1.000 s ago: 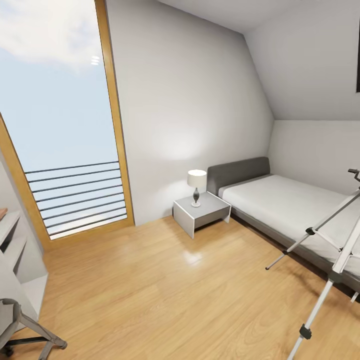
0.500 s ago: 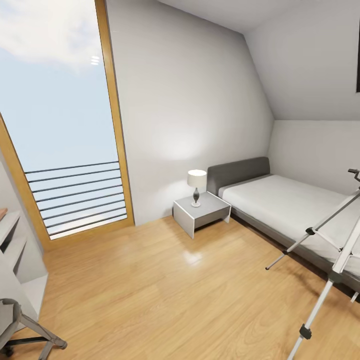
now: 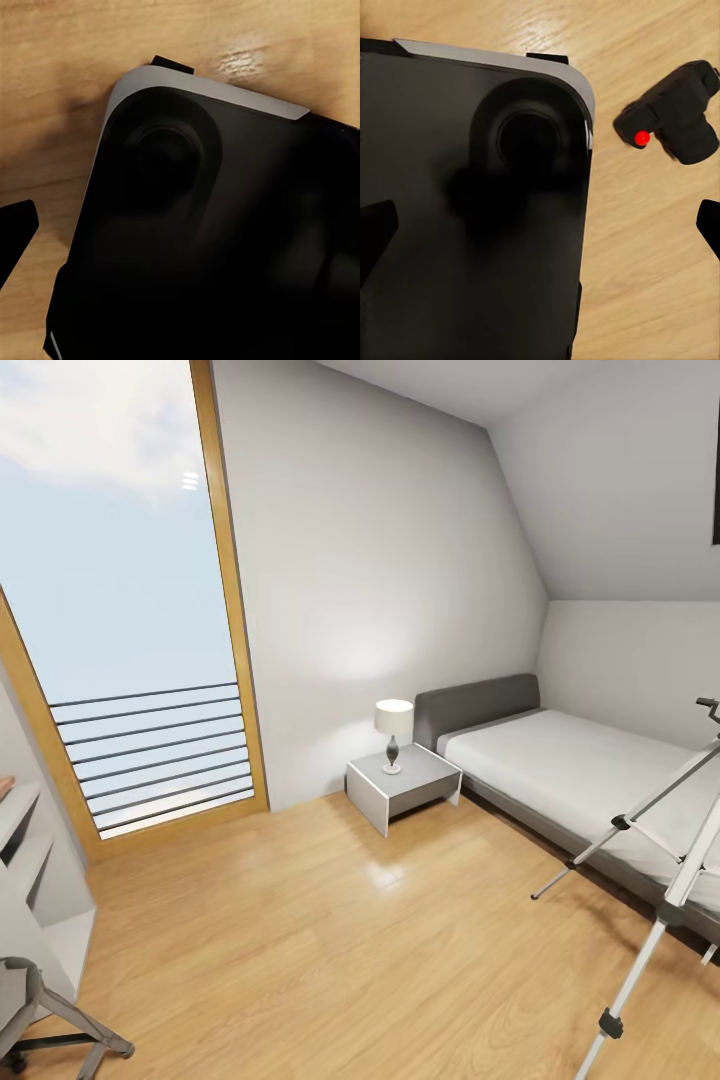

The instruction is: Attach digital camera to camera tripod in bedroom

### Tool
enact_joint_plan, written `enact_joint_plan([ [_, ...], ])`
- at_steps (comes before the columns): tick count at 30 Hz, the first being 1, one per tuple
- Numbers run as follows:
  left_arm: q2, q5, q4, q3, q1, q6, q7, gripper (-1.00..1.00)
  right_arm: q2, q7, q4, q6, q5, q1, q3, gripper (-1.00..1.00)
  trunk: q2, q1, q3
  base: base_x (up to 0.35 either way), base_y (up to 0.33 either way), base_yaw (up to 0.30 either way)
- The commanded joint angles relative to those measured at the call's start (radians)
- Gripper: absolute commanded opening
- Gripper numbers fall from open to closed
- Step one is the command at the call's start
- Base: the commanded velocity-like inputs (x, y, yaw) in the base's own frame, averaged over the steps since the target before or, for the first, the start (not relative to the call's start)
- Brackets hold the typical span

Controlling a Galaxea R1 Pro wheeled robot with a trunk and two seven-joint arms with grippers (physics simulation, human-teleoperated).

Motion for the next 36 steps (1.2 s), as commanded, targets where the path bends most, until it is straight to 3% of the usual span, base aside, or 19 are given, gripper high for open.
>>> enact_joint_plan([
  [1,0.000,0.003,-0.002,0.004,0.001,-0.001,0.000,1.00,-0.001,0.000,0.001,-0.003,0.006,0.000,0.001,1.00,0.000,0.000,-0.001,0.000,0.000,0.000],
  [12,-0.001,0.002,-0.003,0.004,0.001,-0.001,0.000,1.00,-0.001,0.001,0.001,-0.001,0.005,0.000,0.001,1.00,0.000,0.000,-0.001,0.000,0.000,0.000],
  [16,-0.002,0.024,-0.001,0.009,0.001,-0.002,0.001,1.00,-0.004,0.000,0.001,0.000,0.006,0.000,0.002,1.00,0.000,0.000,-0.001,0.000,0.000,0.000],
  [36,-0.001,0.037,-0.003,0.008,0.001,-0.002,0.001,1.00,-0.004,-0.001,0.001,-0.003,0.008,0.000,0.003,1.00,0.000,0.000,-0.001,0.000,0.000,-0.007],
])
